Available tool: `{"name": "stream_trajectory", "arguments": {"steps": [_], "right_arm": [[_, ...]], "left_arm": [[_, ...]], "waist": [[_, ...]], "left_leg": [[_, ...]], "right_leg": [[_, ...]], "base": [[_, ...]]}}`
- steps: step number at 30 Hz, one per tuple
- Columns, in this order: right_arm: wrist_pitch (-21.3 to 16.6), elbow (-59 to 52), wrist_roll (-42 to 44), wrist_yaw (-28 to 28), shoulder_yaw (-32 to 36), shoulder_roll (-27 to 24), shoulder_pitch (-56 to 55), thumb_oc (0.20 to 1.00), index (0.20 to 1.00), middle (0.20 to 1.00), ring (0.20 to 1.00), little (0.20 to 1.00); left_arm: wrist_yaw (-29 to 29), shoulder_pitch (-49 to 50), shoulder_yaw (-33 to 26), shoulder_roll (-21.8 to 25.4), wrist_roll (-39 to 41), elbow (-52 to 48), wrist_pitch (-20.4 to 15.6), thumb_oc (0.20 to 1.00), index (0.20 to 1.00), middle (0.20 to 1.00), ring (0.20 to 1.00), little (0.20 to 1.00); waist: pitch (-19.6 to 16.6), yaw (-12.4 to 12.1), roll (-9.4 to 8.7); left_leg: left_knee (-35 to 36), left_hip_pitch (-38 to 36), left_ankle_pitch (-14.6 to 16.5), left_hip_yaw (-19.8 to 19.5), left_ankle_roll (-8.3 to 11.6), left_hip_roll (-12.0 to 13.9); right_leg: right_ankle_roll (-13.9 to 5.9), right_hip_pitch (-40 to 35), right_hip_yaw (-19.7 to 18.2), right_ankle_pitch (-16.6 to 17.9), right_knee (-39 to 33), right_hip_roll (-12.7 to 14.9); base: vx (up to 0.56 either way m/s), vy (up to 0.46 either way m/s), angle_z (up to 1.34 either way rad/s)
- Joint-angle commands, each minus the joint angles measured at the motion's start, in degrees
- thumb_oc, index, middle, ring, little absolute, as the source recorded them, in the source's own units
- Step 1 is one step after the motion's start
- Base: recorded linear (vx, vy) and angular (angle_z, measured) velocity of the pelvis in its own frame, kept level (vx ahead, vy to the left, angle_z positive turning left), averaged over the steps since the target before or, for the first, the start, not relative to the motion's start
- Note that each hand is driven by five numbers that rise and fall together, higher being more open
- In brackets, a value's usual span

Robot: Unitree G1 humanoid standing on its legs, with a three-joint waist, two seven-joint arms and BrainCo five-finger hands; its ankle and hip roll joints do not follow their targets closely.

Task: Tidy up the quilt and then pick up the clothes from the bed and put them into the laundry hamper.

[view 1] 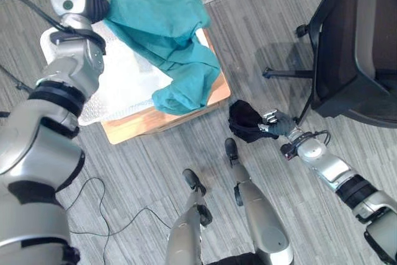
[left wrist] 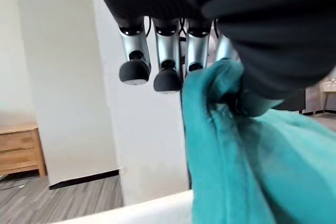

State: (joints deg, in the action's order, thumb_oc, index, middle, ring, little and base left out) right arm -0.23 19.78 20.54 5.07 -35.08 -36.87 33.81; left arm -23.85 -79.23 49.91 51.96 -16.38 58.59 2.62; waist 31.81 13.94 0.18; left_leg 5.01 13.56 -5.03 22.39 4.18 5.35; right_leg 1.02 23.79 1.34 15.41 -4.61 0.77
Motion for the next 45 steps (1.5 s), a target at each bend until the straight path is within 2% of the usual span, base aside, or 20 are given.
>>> {"name": "stream_trajectory", "arguments": {"steps": [1,2,3,4,6,7,10,16,18,21,23,29,30,31,36,41,42,43,45], "right_arm": [[-2.28,-2.85,1.94,0.21,4.10,0.43,-0.49,0.200,0.200,0.200,0.200,0.200],[-2.20,-3.04,1.71,0.21,4.25,0.60,-0.73,0.200,0.200,0.200,0.200,0.200],[-1.96,-3.45,1.12,0.33,4.64,1.16,-1.28,0.200,0.200,0.200,0.200,0.200],[-1.79,-3.88,0.53,0.70,5.03,1.91,-1.84,0.200,0.200,0.200,0.200,0.200],[-1.81,-3.90,0.48,0.77,5.02,2.00,-1.86,0.200,0.200,0.200,0.200,0.200],[-2.13,-3.90,0.23,0.68,5.33,2.48,-2.17,0.200,0.200,0.200,0.200,0.200],[-2.50,-4.11,-0.64,0.24,6.10,2.74,-3.04,0.200,0.200,0.200,0.200,0.200],[-3.70,-3.81,-1.59,-0.22,7.14,3.02,-4.42,0.200,0.200,0.200,0.200,0.200],[-4.44,-3.82,-1.84,-0.30,8.03,3.24,-5.77,0.200,0.200,0.200,0.200,0.200],[-5.21,-2.76,-2.82,-0.16,8.93,4.20,-7.39,0.200,0.200,0.200,0.200,0.200],[-6.07,-2.06,-4.57,-0.43,10.02,5.24,-10.01,0.200,0.200,0.200,0.200,0.200],[-7.47,-2.26,-4.09,-2.45,12.76,7.33,-15.79,0.200,0.200,0.200,0.200,0.200],[-7.95,-2.70,-5.01,-2.97,13.76,8.47,-17.96,0.200,0.200,0.200,0.200,0.200],[-8.38,-3.63,-6.68,-3.23,14.96,9.88,-20.65,0.200,0.200,0.200,0.200,0.200],[-9.10,-3.51,-3.94,-5.13,16.58,13.01,-21.26,0.200,0.200,0.200,0.200,0.200],[-9.32,-1.54,-1.14,-6.06,17.21,14.42,-19.99,0.200,0.200,0.200,0.200,0.200],[-11.54,-1.65,-1.16,-12.35,21.36,16.22,-22.53,0.200,0.200,0.200,0.200,0.200],[-10.90,-2.23,-1.51,-13.47,21.44,15.54,-22.69,0.200,0.200,0.200,0.200,0.200],[-10.54,-2.51,-1.82,-13.57,21.47,15.23,-22.65,0.200,0.200,0.200,0.200,0.200]], "left_arm": [[6.32,0.79,-3.33,4.31,1.29,1.11,-2.63,0.200,0.200,0.200,0.200,0.200],[7.59,1.84,-4.06,4.03,1.97,0.84,-3.02,0.517,0.517,0.517,0.517,0.517],[9.45,4.55,-6.03,3.33,2.54,-0.02,-3.40,1.000,1.000,1.000,1.000,1.000],[10.40,8.80,-8.70,2.44,2.56,-1.62,-4.63,1.000,1.000,1.000,1.000,1.000],[10.56,9.83,-9.29,2.30,3.09,-2.10,-4.86,1.000,1.000,1.000,1.000,1.000],[11.36,15.40,-13.59,1.12,8.75,-4.90,-7.84,1.000,1.000,1.000,1.000,1.000],[12.54,20.40,-18.58,-0.18,13.40,-8.01,-11.09,1.000,1.000,1.000,1.000,1.000],[9.99,24.25,-24.07,-0.52,17.59,-12.56,-16.30,1.000,1.000,1.000,1.000,1.000],[8.77,24.77,-26.60,-0.56,22.33,-15.58,-18.86,1.000,1.000,1.000,1.000,1.000],[9.00,25.93,-29.95,-0.97,27.74,-19.16,-21.21,1.000,1.000,1.000,1.000,1.000],[11.01,29.65,-34.34,-2.55,34.29,-23.60,-22.33,1.000,1.000,1.000,1.000,1.000],[15.14,43.63,-42.73,-7.87,42.52,-34.02,-21.53,1.000,1.000,1.000,1.000,1.000],[16.36,49.71,-44.99,-10.89,43.31,-37.95,-20.57,1.000,1.000,1.000,1.000,1.000],[16.75,58.79,-47.11,-15.80,43.40,-43.72,-19.13,1.000,1.000,1.000,1.000,1.000],[16.23,73.23,-45.94,-27.86,43.80,-46.37,-15.20,1.000,1.000,1.000,1.000,1.000],[15.82,78.89,-45.65,-31.74,44.70,-42.64,-14.90,1.000,1.000,1.000,1.000,1.000],[18.62,80.52,-45.17,-33.96,48.11,-40.15,-20.52,1.000,1.000,1.000,1.000,1.000],[17.78,80.89,-43.98,-34.69,49.03,-40.73,-20.35,1.000,1.000,1.000,1.000,1.000],[17.66,80.95,-43.58,-35.10,49.26,-40.92,-19.65,1.000,1.000,1.000,1.000,1.000]], "waist": [[-2.01,-0.11,-2.26],[-2.01,-0.14,-2.31],[-2.01,-0.29,-2.43],[-2.01,-0.60,-2.65],[-2.01,-0.63,-2.68],[-2.01,-1.08,-3.12],[-2.01,-1.36,-3.04],[-2.01,-1.87,-2.90],[-2.01,-2.16,-2.97],[-3.37,-2.78,-2.70],[-6.21,-3.29,-2.53],[-12.36,-4.21,-2.19],[-14.50,-4.67,-2.18],[-17.58,-5.62,-2.12],[-22.68,-8.36,-2.53],[-24.07,-9.86,-2.62],[-19.73,-12.97,-2.14],[-19.23,-13.07,-3.30],[-18.39,-13.67,-4.05]], "left_leg": [[-0.01,-0.64,-1.55,1.04,4.57,3.97],[-0.01,-0.53,-1.56,0.98,4.56,3.95],[-0.01,-0.34,-1.67,0.91,4.59,3.96],[-0.01,-0.33,-1.68,0.77,4.56,3.87],[-0.01,-0.38,-1.67,0.74,4.55,3.85],[-0.01,-1.12,-1.71,0.87,4.46,3.72],[-0.01,-2.60,-1.62,0.85,4.33,3.58],[-0.01,-6.19,-0.68,0.95,3.80,3.70],[-0.01,-8.21,-0.03,0.95,3.42,3.75],[-0.01,-10.27,0.91,0.53,2.91,3.70],[-0.01,-12.54,1.88,-0.15,2.28,3.31],[-0.01,-16.78,3.45,-1.58,1.36,2.28],[-0.01,-18.09,3.87,-1.88,1.12,2.09],[-0.01,-19.75,4.43,-2.62,0.56,1.65],[-0.01,-22.19,5.36,-4.40,-0.48,0.44],[-0.01,-23.25,5.80,-5.50,-0.88,-0.34],[-6.79,-19.55,10.02,-6.30,-4.78,-5.56],[-16.31,-16.75,10.78,-5.40,-3.58,-5.59],[-24.84,-11.09,7.79,-6.57,-1.48,-4.15]], "right_leg": [[-7.66,-2.19,2.99,-7.80,-0.39,1.72],[-7.62,-2.12,2.99,-7.81,-0.39,1.66],[-7.51,-2.01,3.07,-7.83,-0.39,1.55],[-7.43,-2.00,3.13,-7.83,-0.39,1.38],[-7.42,-2.02,3.13,-7.82,-0.39,1.35],[-7.31,-2.39,2.88,-7.69,-0.39,0.99],[-7.05,-3.49,2.12,-7.86,-0.39,0.60],[-6.90,-6.89,0.61,-8.62,-0.39,0.32],[-6.89,-8.88,0.06,-9.03,-0.39,0.20],[-6.88,-11.09,-0.40,-9.64,-0.39,0.29],[-6.90,-13.63,-0.96,-10.26,-0.39,0.36],[-6.55,-18.37,-1.81,-11.29,-0.39,0.23],[-6.52,-19.75,-1.77,-11.49,-0.39,0.38],[-6.30,-21.90,-1.59,-11.91,-0.39,0.57],[-5.95,-25.15,-1.42,-11.99,-0.39,0.71],[-5.85,-26.66,-1.19,-11.70,-0.39,0.87],[-4.88,-25.88,8.60,-15.02,6.30,3.07],[-3.35,-27.70,8.36,-14.56,4.26,3.61],[-2.48,-29.21,7.33,-14.36,2.78,3.63]], "base": [[-0.03,0.001,0.17],[-0.01,-0.008,0.11],[-0.02,-0.022,0.13],[-0.02,-0.025,0.11],[-0.03,-0.014,0.03],[-0.03,-0.004,-0.01],[-0.03,0.023,0.01],[0.00,0.005,0.00],[0.00,0.000,0.00],[0.01,-0.019,0.01],[0.07,-0.031,0.00],[0.10,-0.001,0.02],[0.20,0.018,0.07],[0.19,0.020,0.02],[0.03,0.041,0.09],[-0.04,0.050,0.13],[0.03,-0.019,0.19],[0.06,-0.071,0.23],[0.08,-0.078,0.19]]}}
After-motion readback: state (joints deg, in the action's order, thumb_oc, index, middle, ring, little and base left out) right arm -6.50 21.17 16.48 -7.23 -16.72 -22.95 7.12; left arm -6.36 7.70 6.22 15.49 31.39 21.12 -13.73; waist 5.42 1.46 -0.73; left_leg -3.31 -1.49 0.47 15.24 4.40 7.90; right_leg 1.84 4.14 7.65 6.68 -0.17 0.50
